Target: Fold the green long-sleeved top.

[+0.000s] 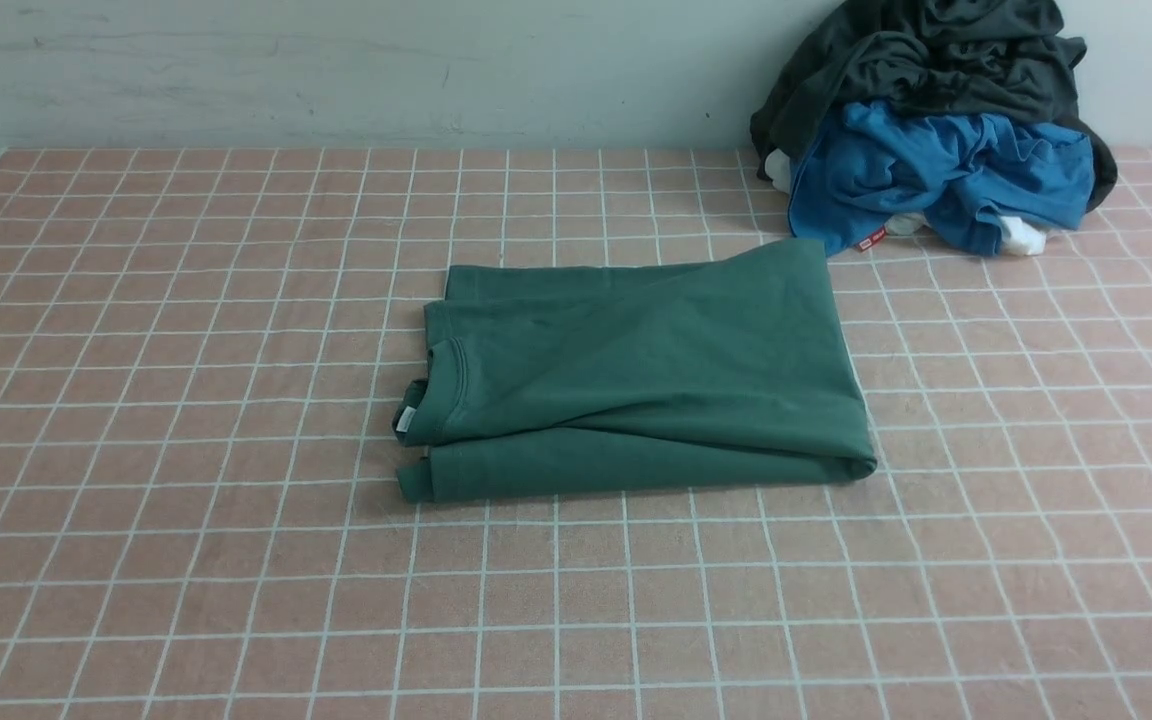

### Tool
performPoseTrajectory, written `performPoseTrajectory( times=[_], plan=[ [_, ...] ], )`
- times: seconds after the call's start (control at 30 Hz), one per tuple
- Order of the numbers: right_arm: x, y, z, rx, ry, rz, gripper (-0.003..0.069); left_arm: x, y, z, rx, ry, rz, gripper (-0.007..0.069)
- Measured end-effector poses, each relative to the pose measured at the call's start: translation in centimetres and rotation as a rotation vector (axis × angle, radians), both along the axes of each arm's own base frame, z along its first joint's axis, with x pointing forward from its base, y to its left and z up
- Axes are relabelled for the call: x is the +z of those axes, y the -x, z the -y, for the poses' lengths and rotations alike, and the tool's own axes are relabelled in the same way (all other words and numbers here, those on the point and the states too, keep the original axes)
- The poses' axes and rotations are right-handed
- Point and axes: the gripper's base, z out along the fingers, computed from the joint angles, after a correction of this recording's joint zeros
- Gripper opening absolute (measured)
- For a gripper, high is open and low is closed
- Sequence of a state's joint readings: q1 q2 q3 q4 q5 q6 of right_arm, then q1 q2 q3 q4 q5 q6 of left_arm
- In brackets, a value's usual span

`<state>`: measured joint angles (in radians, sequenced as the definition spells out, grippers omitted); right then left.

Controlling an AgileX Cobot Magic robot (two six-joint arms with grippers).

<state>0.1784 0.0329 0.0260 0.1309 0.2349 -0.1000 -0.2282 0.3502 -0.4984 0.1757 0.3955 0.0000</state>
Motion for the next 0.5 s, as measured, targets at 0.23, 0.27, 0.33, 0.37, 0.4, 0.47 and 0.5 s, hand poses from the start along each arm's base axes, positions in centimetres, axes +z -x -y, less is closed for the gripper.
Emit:
performPoseTrajectory(
  times=[0.23,0.27,0.33,0.37,0.4,0.47,0.5],
  plan=[
    [-0.78,0.32,0.91,-0.148,0.048,-0.068,-0.001,-0.04,0.0,-0.01,0.001,-0.001,-0.004,-0.0003],
    [-0.76,0.32,0.96,-0.154,0.054,-0.068,-0.001,-0.04,0.0,-0.01,0.001,-0.001,-0.004,-0.0003],
    [-0.79,0.32,1.0,-0.159,0.062,-0.07,-0.001,-0.04,0.01,-0.01,0.001,-0.001,-0.005,-0.0003],
    [-0.79,0.32,1.01,-0.161,0.062,-0.07,-0.001,-0.05,0.01,-0.01,0.001,-0.001,-0.005,-0.0003],
    [-0.79,0.32,1.01,-0.162,0.062,-0.07,-0.001,-0.06,0.01,-0.01,0.001,-0.001,-0.007,-0.0003],
    [-0.8,0.33,1.01,-0.162,0.064,-0.071,-0.001,-0.09,0.01,-0.02,0.002,-0.002,-0.01,-0.0003],
    [-0.8,0.33,1.02,-0.162,0.064,-0.071,-0.001,-0.11,0.01,-0.02,0.002,-0.002,-0.012,-0.0003]
  ],
)
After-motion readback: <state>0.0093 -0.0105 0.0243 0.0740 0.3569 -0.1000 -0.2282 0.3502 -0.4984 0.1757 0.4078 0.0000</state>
